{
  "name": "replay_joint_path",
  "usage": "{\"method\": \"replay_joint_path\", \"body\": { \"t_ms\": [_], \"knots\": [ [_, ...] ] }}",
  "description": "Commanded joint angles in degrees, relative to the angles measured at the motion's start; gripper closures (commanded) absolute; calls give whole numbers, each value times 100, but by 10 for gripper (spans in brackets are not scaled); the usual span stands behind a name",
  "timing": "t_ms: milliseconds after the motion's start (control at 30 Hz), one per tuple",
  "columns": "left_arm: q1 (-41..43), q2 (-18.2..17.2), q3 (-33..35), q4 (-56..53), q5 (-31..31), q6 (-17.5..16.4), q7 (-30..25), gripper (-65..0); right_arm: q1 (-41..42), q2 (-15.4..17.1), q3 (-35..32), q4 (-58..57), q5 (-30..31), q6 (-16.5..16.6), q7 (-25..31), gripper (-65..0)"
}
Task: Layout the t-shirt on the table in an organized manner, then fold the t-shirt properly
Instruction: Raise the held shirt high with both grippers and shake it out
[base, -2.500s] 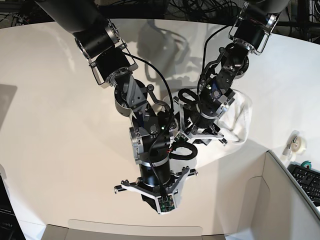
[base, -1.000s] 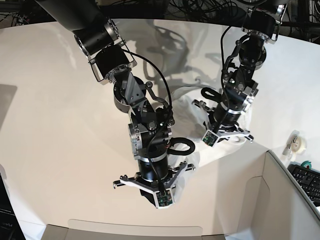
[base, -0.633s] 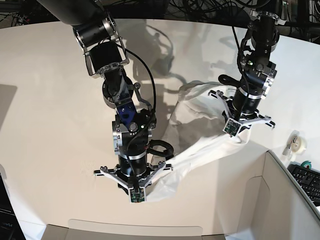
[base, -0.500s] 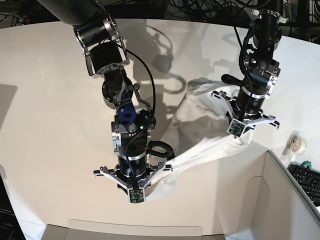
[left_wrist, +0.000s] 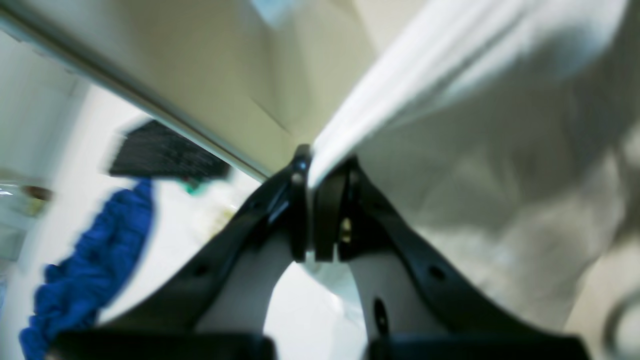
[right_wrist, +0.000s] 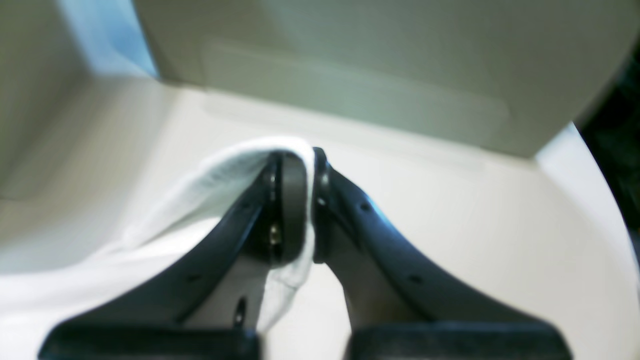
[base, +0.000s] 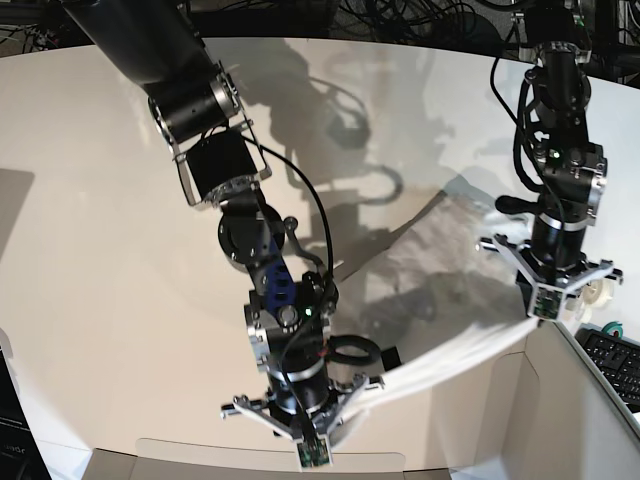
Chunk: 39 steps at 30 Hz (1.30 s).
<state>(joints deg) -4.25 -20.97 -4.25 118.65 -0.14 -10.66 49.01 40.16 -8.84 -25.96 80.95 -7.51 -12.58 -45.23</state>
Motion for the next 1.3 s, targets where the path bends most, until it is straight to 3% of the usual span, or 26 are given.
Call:
{"method": "replay_joint_path", "body": {
  "t_ms": [0,267,500,700,867,933,1067,1133,1267],
  "knots": [
    [-195,-105,-274,87,265,191,-9,-3,472,-16,15,77,-124,-162,229,0],
    [-1267,-984,-1021,87,265,191,-9,-3,2248,-16,59,-169,1476,-162,238,0],
    [-2366,-1837,-1083,87,265,191,-9,-3,2986,-16,24,-161,1837,-162,906,0],
    [-3298,-2593,-1074,69,265,191,0,-4,3012,-16,15,-152,1845,-171,915,0],
    [-1935,-2549,-1144,87,265,191,272,-4,2300,-16,50,-187,1828,-171,941,0],
    [-1434,-2268,-1144,87,274,191,246,-4,2309,-16,50,-187,1819,-171,950,0],
    [-1452,-2145,-1144,87,274,191,132,-4,2757,-16,15,-187,1819,-171,958,0],
    [-1865,-2153,-1144,87,274,191,158,-4,2898,-16,50,-178,1828,-171,958,0],
    [-1988,-2294,-1329,87,274,191,167,-4,2617,-16,33,-143,1837,-171,923,0]
  ]
}}
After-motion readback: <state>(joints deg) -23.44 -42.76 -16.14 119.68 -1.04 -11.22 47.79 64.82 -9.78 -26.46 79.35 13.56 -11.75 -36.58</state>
